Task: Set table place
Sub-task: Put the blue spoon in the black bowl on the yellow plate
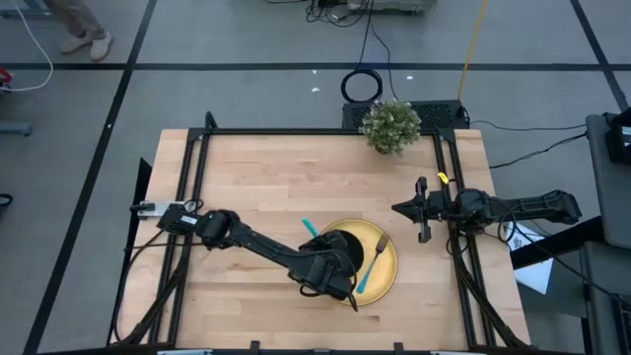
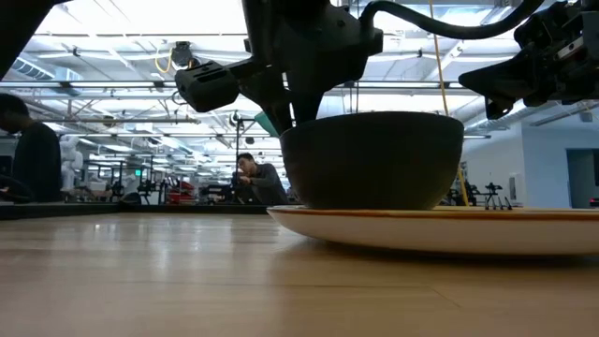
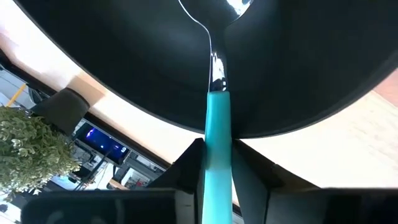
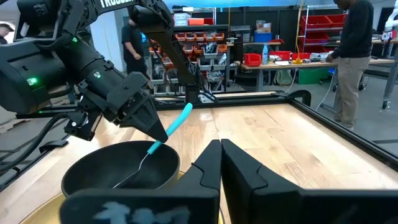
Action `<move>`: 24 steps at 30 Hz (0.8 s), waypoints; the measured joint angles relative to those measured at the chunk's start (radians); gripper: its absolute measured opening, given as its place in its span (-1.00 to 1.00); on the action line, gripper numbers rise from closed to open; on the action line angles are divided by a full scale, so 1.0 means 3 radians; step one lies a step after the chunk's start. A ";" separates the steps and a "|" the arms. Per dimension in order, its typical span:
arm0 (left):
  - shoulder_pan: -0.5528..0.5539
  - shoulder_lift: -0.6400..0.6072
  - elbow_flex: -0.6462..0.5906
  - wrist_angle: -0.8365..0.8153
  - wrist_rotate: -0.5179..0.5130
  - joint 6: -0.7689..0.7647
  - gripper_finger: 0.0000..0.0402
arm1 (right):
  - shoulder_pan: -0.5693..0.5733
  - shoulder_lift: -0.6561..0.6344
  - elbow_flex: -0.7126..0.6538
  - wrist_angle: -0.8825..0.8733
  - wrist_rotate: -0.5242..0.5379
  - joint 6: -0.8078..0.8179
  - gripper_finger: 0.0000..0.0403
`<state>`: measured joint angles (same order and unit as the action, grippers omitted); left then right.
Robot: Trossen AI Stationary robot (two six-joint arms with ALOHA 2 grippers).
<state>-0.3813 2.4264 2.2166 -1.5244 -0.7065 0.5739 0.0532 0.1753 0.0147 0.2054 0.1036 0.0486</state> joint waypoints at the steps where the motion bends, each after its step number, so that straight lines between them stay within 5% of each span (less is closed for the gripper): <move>1: 0.0000 0.0000 0.0000 0.0000 0.0000 0.0001 -0.68 | 0.0000 0.0000 0.0000 0.0000 0.0000 0.0000 -1.00; 6: -0.0003 0.0000 0.0000 -0.0002 -0.0090 -0.0005 -0.75 | 0.0000 0.0000 0.0000 0.0000 0.0000 0.0000 -1.00; 14: -0.0003 0.0000 0.0000 -0.0002 -0.0112 -0.0023 -0.54 | 0.0000 0.0000 0.0000 0.0001 0.0000 0.0000 -1.00; 24: -0.0003 0.0000 0.0000 -0.0002 -0.0123 -0.0040 -0.52 | 0.0000 0.0000 0.0000 0.0001 0.0000 0.0000 -1.00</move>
<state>-0.3820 2.4264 2.2166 -1.5249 -0.7433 0.5620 0.0533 0.1753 0.0147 0.2057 0.1036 0.0488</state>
